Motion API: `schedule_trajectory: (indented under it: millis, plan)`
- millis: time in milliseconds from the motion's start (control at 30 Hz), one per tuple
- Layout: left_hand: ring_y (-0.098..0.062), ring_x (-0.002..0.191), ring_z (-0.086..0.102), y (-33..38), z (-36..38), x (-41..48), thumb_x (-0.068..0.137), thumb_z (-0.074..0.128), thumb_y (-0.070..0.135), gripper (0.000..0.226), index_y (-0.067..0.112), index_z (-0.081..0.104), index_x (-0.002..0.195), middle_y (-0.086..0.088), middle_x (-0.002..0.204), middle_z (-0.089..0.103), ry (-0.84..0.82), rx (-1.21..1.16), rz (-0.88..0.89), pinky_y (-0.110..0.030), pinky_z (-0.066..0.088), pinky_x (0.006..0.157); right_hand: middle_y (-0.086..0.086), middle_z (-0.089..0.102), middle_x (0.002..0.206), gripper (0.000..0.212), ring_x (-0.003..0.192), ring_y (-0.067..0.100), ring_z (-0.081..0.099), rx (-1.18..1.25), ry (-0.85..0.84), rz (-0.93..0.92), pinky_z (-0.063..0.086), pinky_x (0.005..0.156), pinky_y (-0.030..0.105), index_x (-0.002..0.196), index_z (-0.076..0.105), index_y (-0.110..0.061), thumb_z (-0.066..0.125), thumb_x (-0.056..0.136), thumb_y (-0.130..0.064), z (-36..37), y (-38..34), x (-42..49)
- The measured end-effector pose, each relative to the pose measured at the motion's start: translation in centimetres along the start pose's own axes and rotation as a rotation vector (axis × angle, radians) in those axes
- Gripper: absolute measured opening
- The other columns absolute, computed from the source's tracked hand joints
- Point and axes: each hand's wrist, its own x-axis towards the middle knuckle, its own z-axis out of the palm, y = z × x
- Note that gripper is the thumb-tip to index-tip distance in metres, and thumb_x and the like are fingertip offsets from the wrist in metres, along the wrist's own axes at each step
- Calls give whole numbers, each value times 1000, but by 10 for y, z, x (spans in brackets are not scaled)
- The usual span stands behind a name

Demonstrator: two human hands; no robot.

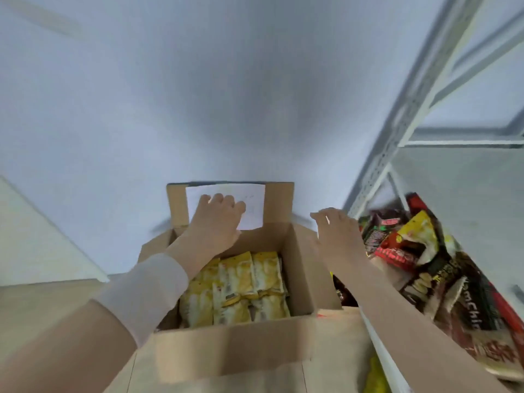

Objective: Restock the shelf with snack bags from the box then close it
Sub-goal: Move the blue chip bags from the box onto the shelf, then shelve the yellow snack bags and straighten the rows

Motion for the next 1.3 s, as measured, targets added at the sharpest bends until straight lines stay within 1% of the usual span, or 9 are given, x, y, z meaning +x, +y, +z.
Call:
schedule_trajectory:
  millis: [133, 233, 533, 633, 733, 867, 967, 1167, 1300]
  plan:
    - [-23, 119, 47, -56, 54, -22, 92, 49, 42, 45, 20, 41, 130, -3, 130, 49, -107, -100, -106, -37, 38, 99, 14, 56, 121, 46, 111, 35, 51, 26, -120, -58, 43, 87, 44, 122, 54, -9, 65, 81, -27, 44, -61, 29]
    - [-22, 117, 48, -80, 94, -31, 91, 51, 44, 42, 20, 43, 125, -2, 127, 51, -170, -151, -154, -36, 36, 99, 5, 39, 139, 48, 129, 26, 33, 76, -199, -93, 29, 102, 35, 137, 36, -18, 46, 93, -33, 79, -90, 39]
    - [-20, 113, 49, -102, 199, -17, 91, 51, 41, 41, 25, 42, 128, 2, 124, 51, -409, -339, -332, -31, 40, 92, 5, 44, 135, 44, 124, 25, 39, 106, -434, -128, 35, 98, 35, 134, 41, -15, 45, 92, -29, 187, -118, 74]
    - [-20, 116, 48, -97, 251, -1, 91, 51, 37, 41, 25, 40, 130, 1, 126, 49, -512, -417, -398, -33, 40, 94, 9, 55, 123, 46, 114, 29, 51, 129, -577, -69, 43, 90, 40, 126, 52, -12, 61, 84, -30, 237, -123, 82]
    - [-21, 118, 47, -84, 320, 8, 90, 51, 37, 43, 24, 41, 130, 1, 127, 49, -603, -533, -500, -35, 42, 93, 10, 65, 97, 51, 89, 31, 64, 138, -646, -40, 53, 70, 41, 105, 65, -9, 84, 62, -31, 305, -122, 77]
    - [-22, 119, 48, -60, 435, 9, 86, 59, 40, 54, 20, 40, 133, -2, 128, 50, -697, -832, -806, -36, 44, 93, 7, 56, 122, 56, 113, 27, 53, 164, -714, 99, 46, 89, 40, 130, 49, -14, 60, 84, -44, 410, -120, 80]
    - [-26, 123, 47, -47, 528, 7, 82, 69, 34, 67, 14, 38, 138, -8, 133, 48, -676, -1008, -1121, -39, 43, 99, 12, 49, 128, 67, 118, 29, 48, 194, -713, 247, 44, 91, 41, 136, 39, -9, 53, 85, -52, 495, -122, 91]
    - [-32, 132, 37, -18, 652, -3, 70, 81, 28, 97, 8, 20, 144, -14, 143, 37, -626, -1161, -1497, -43, 34, 109, 21, 34, 133, 90, 126, 37, 30, 256, -721, 527, 39, 94, 47, 136, 33, -3, 64, 73, -59, 608, -133, 96]
    - [-34, 129, 39, -9, 666, -2, 66, 83, 30, 97, 8, 25, 141, -16, 140, 39, -551, -1035, -1546, -43, 37, 105, 21, 41, 130, 92, 124, 37, 38, 374, -685, 640, 41, 92, 45, 130, 36, 0, 79, 64, -47, 624, -137, 99]
